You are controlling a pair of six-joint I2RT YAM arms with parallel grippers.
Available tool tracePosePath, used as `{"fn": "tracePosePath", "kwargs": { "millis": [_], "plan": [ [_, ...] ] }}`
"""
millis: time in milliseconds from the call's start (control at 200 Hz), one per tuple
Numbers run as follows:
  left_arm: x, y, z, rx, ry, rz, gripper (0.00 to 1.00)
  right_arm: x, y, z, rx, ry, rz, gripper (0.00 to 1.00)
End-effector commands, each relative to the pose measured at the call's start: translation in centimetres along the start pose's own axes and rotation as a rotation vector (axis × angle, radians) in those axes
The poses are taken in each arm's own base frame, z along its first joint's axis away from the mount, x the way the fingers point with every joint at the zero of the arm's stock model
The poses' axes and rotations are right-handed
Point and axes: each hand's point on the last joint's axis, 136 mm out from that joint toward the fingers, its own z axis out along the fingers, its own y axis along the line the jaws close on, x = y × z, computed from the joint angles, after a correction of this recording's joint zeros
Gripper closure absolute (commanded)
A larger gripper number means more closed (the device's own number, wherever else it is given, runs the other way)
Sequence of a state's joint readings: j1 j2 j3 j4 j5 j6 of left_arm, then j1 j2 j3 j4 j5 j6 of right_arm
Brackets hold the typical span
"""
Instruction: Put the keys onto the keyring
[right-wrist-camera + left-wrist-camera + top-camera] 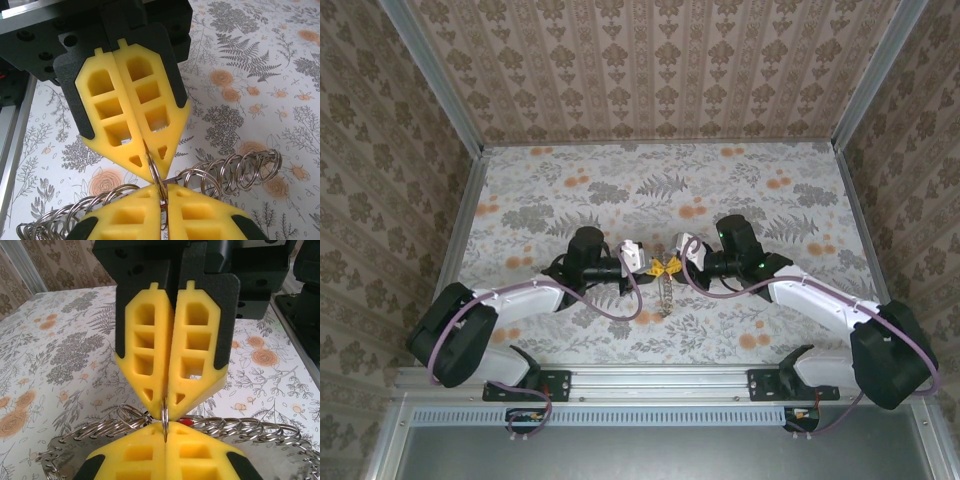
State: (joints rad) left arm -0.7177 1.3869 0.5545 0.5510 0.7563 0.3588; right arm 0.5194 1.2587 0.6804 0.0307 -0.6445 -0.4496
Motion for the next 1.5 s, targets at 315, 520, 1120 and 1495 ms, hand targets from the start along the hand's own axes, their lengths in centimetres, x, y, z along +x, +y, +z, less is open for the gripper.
{"fn": "tracePosePath", "kwargs": {
  "millis": [315,520,1120,1495],
  "plan": [
    [-0.2,0.2,0.3,0.0,0.071,0.065,0.76,-0.1,-0.4,-0.2,0.034,0.094,-0.058,0.99],
    [-0.3,0.3,0.7,0.0,0.096,0.08,0.76,-0.5,-0.1,-0.3,0.035,0.115,-0.075,0.99],
    [-0.6,-0.3,1.0,0.031,0.095,0.081,1.0,-1.5,0.1,-0.4,0.042,0.083,-0.086,0.94],
    [-2.7,-0.7,0.3,0.065,-0.052,0.051,1.0,-0.2,0.2,-0.3,0.021,0.001,-0.015,0.85]
  ]
}}
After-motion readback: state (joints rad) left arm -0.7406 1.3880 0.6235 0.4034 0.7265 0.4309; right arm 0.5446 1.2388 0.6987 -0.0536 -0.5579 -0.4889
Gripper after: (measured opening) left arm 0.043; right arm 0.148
